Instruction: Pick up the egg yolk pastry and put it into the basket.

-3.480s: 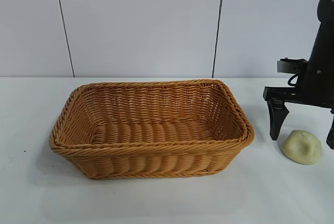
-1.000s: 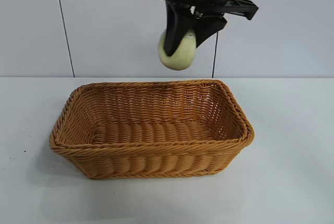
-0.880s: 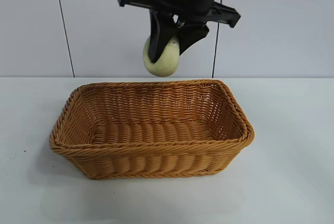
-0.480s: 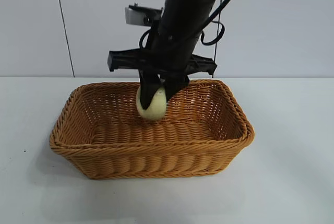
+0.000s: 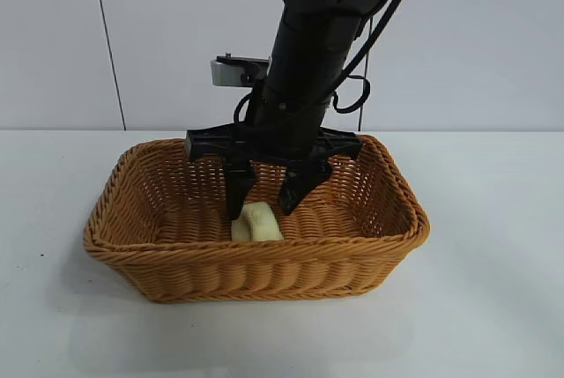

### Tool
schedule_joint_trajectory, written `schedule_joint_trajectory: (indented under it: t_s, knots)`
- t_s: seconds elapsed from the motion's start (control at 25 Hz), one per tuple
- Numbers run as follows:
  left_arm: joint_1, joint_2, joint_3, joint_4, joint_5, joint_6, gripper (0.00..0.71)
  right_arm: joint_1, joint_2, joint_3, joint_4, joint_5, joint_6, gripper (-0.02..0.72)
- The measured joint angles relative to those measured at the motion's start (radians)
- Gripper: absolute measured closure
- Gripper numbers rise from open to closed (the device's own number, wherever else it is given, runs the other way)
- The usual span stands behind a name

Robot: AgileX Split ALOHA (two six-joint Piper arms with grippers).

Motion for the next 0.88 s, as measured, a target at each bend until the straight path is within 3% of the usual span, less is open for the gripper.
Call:
schedule_joint_trajectory:
  t_s: [0.12, 0.28, 0.48, 0.68, 0.88]
  knots:
    - [0.0, 0.0, 0.0, 0.0, -0.001, 0.0, 0.014, 0.0, -0.005, -0.003, -0.008, 0.033, 0.0, 0.033]
    - [0.0, 0.0, 0.0, 0.001, -0.001, 0.0, 0.014, 0.0, -0.027, -0.076, -0.053, 0.128, 0.0, 0.015]
    - [0.0, 0.0, 0.0, 0.001, -0.001, 0.0, 0.014, 0.0, -0.035, -0.274, -0.116, 0.363, 0.0, 0.01]
    - [0.0, 0.0, 0.0, 0.001, -0.001, 0.0, 0.014, 0.0, -0.047, -0.398, -0.131, 0.391, -0.001, 0.01]
    - [0.0, 0.0, 0.0, 0.001, -0.001, 0.0, 0.014, -0.019, -0.048, -0.404, -0.149, 0.402, -0.001, 0.01]
